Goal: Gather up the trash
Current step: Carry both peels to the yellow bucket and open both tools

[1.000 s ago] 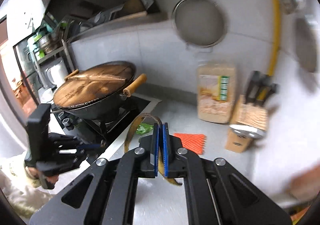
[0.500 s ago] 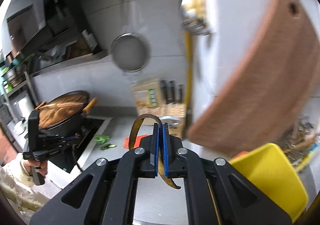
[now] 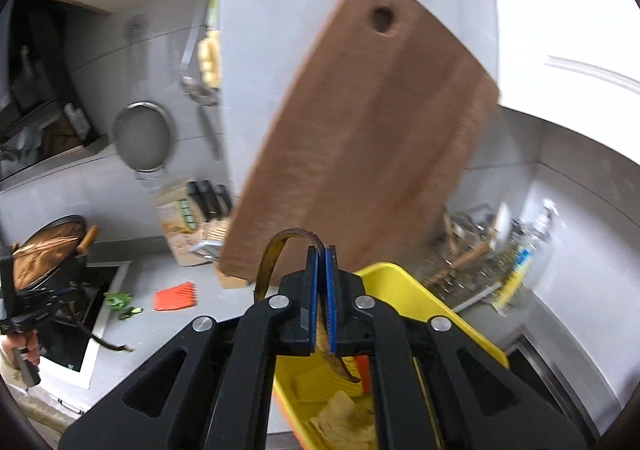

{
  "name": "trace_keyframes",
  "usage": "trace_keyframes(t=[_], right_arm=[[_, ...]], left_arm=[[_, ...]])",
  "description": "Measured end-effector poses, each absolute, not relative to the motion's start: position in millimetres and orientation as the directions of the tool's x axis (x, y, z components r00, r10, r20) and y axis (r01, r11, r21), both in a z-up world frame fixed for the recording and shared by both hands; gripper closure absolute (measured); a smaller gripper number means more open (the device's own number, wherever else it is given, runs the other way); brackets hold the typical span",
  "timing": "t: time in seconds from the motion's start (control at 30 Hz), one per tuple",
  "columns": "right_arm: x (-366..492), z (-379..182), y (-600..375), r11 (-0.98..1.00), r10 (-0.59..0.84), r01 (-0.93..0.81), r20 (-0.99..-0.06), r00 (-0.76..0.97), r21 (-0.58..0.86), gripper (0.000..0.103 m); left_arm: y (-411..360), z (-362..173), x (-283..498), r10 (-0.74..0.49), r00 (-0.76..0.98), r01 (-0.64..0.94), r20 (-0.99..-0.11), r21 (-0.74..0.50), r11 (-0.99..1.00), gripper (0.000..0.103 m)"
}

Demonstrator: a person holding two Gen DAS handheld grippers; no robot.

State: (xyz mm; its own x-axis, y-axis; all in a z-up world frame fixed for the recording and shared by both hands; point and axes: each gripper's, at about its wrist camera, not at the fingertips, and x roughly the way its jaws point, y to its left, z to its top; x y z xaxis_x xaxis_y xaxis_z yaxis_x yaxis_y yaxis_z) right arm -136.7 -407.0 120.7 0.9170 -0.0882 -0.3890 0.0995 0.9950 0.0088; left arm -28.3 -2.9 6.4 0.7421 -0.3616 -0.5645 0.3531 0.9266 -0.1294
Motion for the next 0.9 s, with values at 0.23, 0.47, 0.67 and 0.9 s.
trace_keyframes(t=[0.23,0.47,0.67,0.9], right_arm=[[-133.1,105.4,-421.1,0.983,-0.157,0.182,-0.435,0.887,0.015,0.100],[-130.2,79.6,-437.1,0.953,-0.259,0.302,-0.515,0.817,0.000,0.025],[-150.3,95.7,-439.8,0.937,-0.308,0.348,-0.417,0.855,0.020,0.015],[-187.5,110.0,-449.5,0.910,-0.365,0.409,-0.329,0.871,0.072,0.012]], left_arm=[[-9.5,11.4,-30.8,-0.379,0.739,0.381,-0.557,-0.119,0.917,0.099],[-15.1,25.8,-33.5,-0.406,0.742,0.413,-0.534,-0.114,0.904,0.099],[-29.9,58.5,-37.0,-0.503,0.721,0.503,-0.477,-0.140,0.853,0.099],[-69.7,112.3,-36.8,-0.645,0.661,0.642,-0.383,-0.156,0.751,0.099]])
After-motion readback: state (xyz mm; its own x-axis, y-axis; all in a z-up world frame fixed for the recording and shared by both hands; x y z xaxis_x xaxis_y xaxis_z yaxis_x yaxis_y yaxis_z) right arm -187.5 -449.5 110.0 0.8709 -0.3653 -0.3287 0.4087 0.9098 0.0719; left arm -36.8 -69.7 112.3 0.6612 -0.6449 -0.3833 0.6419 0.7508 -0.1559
